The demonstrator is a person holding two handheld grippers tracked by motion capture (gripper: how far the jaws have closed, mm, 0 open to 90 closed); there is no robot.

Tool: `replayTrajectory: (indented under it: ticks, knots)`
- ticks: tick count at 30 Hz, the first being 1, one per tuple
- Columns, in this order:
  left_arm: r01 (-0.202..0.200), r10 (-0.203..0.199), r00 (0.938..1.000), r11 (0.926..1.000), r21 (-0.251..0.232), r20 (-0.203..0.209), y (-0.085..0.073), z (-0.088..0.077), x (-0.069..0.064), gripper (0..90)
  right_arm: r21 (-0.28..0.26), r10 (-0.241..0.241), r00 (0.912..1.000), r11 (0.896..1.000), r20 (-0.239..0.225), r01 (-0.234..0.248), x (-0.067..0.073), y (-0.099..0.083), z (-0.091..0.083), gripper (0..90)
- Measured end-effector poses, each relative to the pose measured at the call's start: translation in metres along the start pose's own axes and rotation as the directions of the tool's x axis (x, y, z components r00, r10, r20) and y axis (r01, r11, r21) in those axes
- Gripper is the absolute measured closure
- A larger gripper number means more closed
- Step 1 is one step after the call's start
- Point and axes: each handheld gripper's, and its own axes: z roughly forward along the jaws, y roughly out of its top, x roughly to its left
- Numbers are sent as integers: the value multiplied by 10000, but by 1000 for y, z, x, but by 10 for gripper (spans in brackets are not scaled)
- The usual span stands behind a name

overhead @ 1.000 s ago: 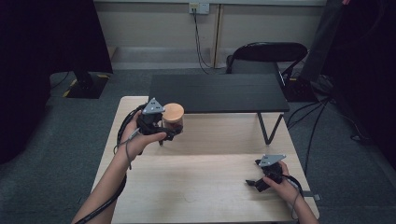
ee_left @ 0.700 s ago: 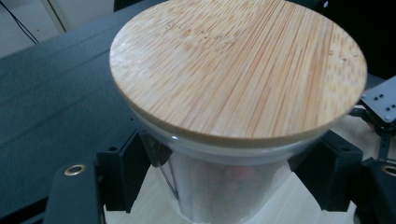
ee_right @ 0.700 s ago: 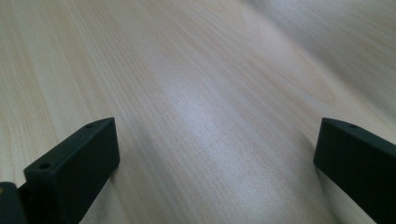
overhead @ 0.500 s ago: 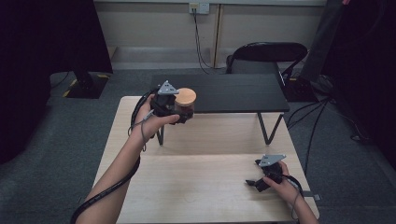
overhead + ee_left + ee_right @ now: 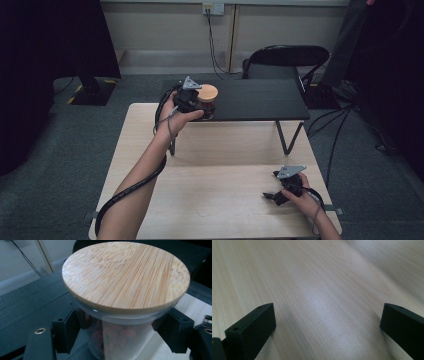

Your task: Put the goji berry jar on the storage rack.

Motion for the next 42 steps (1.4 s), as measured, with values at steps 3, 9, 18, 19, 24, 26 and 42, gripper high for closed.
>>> replayTrajectory:
  ticks: [3, 9, 18, 19, 24, 26, 42]
  knots:
    - [30, -31, 10000, 10000, -80, -85, 1, 6, 0, 256, 0, -4, 10000, 10000, 1, 4, 0, 0, 0, 0]
    - [259, -261, 9994, 9996, -99, -217, 3, 16, 0, 257, -2, -4, 10000, 10000, 1, 4, 0, 0, 0, 0]
    - [448, -453, 9984, 9989, -154, -344, 3, 28, 2, 256, 1, 3, 10000, 10000, 1, -3, 0, 0, 0, 0]
    - [499, -506, 9980, 9986, -201, -366, 3, 29, 1, 256, -3, -1, 10000, 10000, 1, 1, 0, 0, 0, 0]
    - [408, -419, 9982, 9988, -264, -431, 1, 32, 0, 256, -2, -1, 10000, 10000, 1, 1, 0, 0, 0, 0]
    - [429, -443, 9981, 9985, -334, -439, -1, 32, 0, 256, -1, 0, 10000, 10000, 1, 0, 0, 0, 0, 0]
    - [735, -751, 9965, 9964, -434, -368, -12, 24, 3, 87, -1, -2, 10000, 10000, 0, 2, 0, 0, 0, 0]
